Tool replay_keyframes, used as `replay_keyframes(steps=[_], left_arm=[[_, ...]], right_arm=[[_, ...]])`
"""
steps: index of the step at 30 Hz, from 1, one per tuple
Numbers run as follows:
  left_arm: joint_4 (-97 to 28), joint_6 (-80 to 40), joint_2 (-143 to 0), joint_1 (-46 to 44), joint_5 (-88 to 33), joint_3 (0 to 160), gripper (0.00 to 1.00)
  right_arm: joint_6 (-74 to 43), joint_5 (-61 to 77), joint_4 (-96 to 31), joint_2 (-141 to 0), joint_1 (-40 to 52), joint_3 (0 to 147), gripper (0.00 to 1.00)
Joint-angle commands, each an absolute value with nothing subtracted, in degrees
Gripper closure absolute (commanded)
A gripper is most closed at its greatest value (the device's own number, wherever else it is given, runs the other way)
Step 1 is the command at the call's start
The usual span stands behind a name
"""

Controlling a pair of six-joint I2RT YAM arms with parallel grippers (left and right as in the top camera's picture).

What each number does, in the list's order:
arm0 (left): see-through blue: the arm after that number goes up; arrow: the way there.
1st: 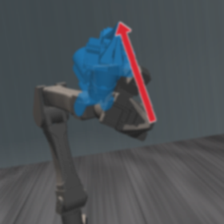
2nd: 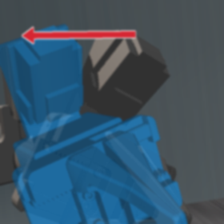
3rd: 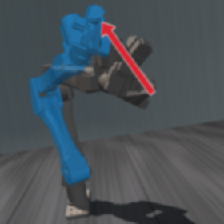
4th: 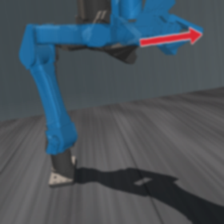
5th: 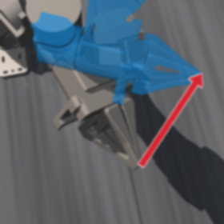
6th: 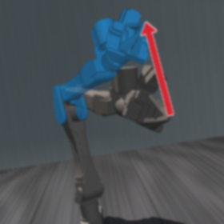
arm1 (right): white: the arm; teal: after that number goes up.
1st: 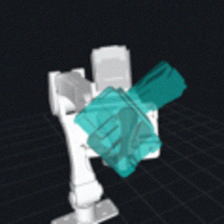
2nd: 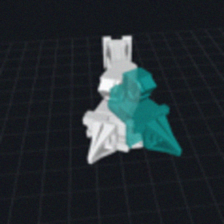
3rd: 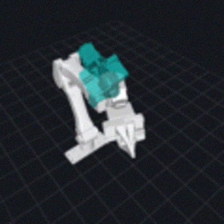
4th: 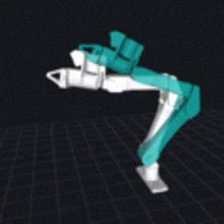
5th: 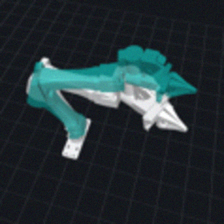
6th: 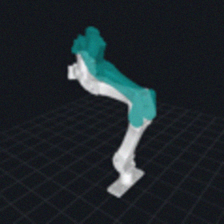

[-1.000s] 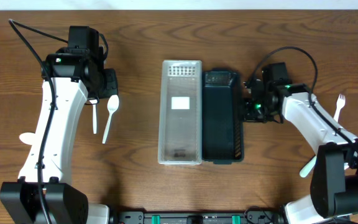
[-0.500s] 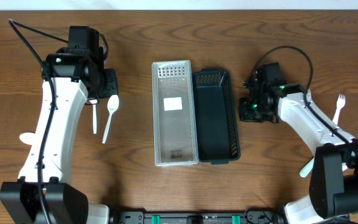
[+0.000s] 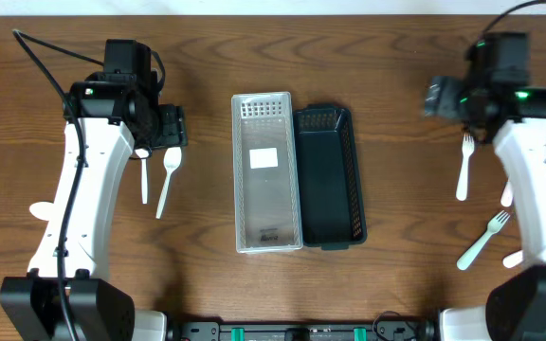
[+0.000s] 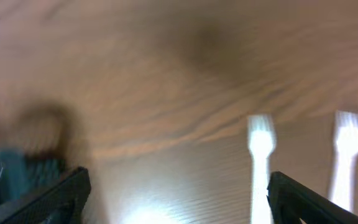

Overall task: Pack container
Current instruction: 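Move the right gripper over a white fork and grasp it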

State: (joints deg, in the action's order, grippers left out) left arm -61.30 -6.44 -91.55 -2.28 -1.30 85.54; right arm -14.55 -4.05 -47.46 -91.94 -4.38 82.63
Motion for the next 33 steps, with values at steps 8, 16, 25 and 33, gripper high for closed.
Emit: replay_keyframes(steps=[8, 16, 25, 33], left_arm=[[-60.93, -6.79, -91.61, -2.11, -1.3, 86.11, 0.17], [-60.93, -7.97, -91.61, -2.11, -1.32, 86.11, 0.17], [-60.97, -8.27, -91.61, -2.11, -2.37, 86.11, 0.17], [-60.95, -8.25, -91.61, -2.11, -2.37, 86.11, 0.17]], right_arm=[[-13.54, -9.41, -48.8, -102.59, -14.59, 82.81, 0.05], [-8.03, -2.92, -48.45, -111.68, -18.06, 82.81, 0.03], [-3.75, -1.56, -45.43, -117.73, -18.04, 82.81, 0.01], [-3.07, -1.08, -44.53, -120.07, -18.04, 82.81, 0.05]])
